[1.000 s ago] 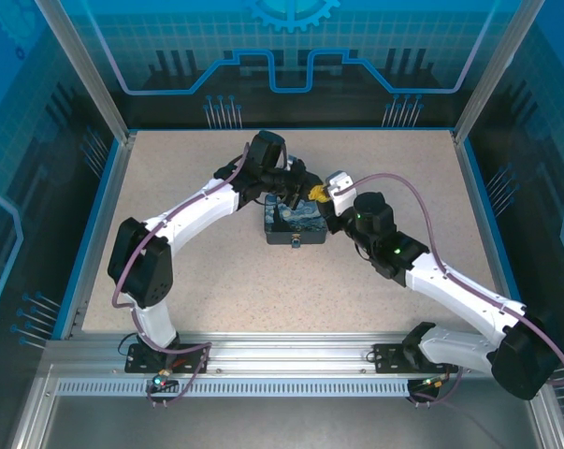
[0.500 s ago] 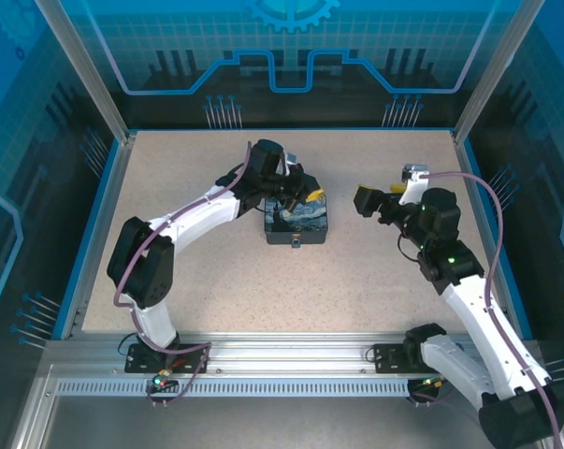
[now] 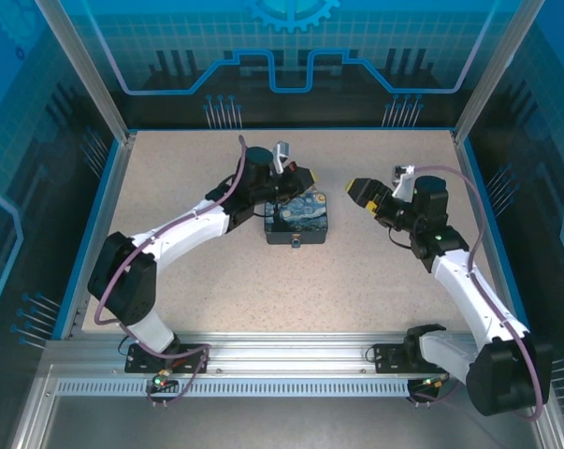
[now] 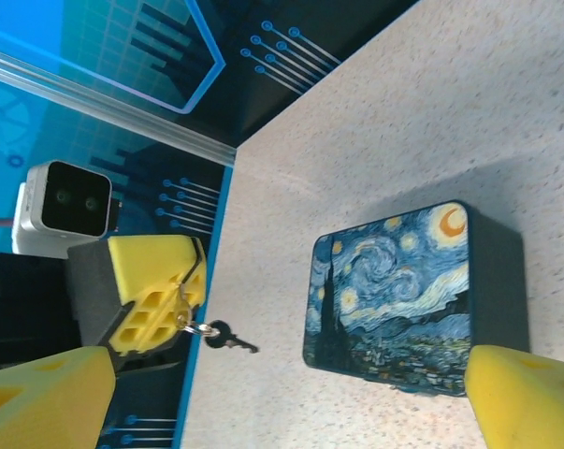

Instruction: Unlock the padlock with the key

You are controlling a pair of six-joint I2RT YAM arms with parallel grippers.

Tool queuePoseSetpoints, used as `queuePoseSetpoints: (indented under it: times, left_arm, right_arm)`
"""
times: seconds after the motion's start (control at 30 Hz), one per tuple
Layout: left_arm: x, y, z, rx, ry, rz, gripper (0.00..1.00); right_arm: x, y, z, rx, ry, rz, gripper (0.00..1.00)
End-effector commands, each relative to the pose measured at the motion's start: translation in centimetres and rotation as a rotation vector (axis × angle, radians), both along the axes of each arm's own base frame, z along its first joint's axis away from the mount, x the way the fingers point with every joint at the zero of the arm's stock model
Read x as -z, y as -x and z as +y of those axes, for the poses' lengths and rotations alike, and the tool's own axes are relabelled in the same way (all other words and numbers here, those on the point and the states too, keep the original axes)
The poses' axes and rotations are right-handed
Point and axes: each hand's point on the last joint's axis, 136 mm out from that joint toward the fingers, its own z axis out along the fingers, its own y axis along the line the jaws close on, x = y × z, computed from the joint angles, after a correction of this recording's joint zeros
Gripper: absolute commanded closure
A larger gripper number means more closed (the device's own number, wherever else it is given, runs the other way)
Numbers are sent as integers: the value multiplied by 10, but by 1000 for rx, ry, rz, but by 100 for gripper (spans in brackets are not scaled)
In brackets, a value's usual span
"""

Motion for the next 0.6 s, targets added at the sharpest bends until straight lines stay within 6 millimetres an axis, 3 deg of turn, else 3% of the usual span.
queuePoseSetpoints:
  times: [0.0,0.23,0.4,0.57]
  left_arm:
    - [-5,-9,6,-79,-3,-92,100]
    - [0,-15,17,-197,0,-142,100]
    - [-2,-16,33,-289,-7,-166,100]
    - [-6,-14,42,-337,-21,-186,100]
  right_arm:
    - [-11,-6,11,-26,-136,-7,4]
    - [-12,-22,20,-9,-233,2,10]
    - [-14,-31,40,-42,-271,3,13]
    - [-16,-42,63,-75,-317,1,23]
